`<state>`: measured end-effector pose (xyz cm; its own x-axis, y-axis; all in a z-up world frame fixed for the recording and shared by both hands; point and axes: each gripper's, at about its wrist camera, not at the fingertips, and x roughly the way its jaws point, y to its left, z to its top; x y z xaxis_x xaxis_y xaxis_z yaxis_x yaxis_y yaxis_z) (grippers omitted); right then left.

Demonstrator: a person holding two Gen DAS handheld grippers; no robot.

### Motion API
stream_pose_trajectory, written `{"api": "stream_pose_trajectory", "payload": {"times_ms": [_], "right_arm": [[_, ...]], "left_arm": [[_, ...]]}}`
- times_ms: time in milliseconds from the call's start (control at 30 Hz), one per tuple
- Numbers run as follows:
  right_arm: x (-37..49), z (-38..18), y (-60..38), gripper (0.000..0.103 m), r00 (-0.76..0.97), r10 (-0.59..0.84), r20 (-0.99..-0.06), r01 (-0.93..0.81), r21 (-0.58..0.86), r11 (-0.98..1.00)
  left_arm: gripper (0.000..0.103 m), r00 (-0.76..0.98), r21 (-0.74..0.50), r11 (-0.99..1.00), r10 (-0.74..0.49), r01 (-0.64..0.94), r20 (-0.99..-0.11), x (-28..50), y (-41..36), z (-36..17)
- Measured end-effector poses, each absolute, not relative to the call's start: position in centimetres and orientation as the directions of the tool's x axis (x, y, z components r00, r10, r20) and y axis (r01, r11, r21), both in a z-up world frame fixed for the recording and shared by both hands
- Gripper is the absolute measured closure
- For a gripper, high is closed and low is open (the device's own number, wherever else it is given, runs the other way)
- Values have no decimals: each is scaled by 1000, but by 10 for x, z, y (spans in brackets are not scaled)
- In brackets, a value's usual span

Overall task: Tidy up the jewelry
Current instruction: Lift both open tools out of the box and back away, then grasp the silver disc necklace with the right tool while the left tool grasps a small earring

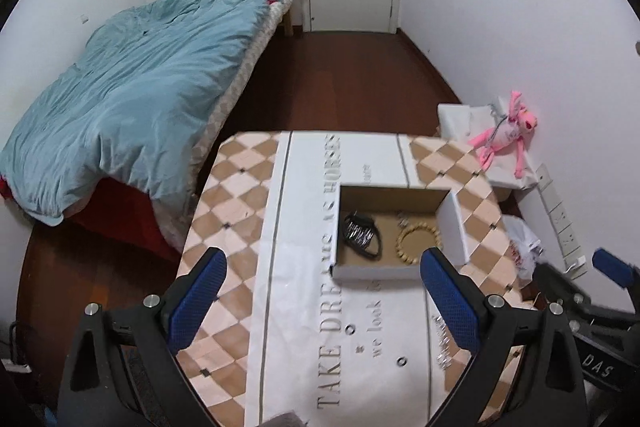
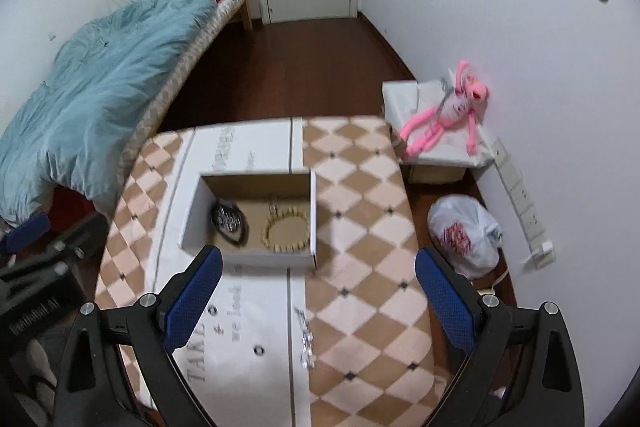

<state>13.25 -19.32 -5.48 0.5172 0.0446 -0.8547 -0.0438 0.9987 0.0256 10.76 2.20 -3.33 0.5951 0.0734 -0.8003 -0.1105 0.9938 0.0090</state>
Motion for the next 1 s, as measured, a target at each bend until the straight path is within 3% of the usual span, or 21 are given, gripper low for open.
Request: {"api": "stream_pose_trajectory", "payload": {"times_ms": [267,467,567,700,767,800,1000], "right_arm": [[101,-187,-207,5,265,130,-955,17,139,990],[88,-236,-205,13,239,112,-965,40,125,991],[87,-246,-203,28,234,90,-968,31,100,995],[87,-251,-190,55,256,22,-966,-10,20,1000],[84,-250,-182,90,279,21,-960,-36,12,999],[84,-250,-181,95,278,26,-960,-40,15,999],[86,-235,-192,95,313,96,-945,6,103,995]], "left_arm": [[4,431,95,986,147,-139,-890,83,29,-129],[4,322,108,981,156,-163,-934,68,33,-178],[4,295,113,980,158,-165,-942,66,33,-191],[4,264,122,980,161,-159,-951,64,33,-201],[4,255,116,980,155,-160,-954,64,34,-204],[4,253,112,981,151,-161,-956,64,35,-205],[4,248,67,985,106,-159,-963,71,35,-205]]}}
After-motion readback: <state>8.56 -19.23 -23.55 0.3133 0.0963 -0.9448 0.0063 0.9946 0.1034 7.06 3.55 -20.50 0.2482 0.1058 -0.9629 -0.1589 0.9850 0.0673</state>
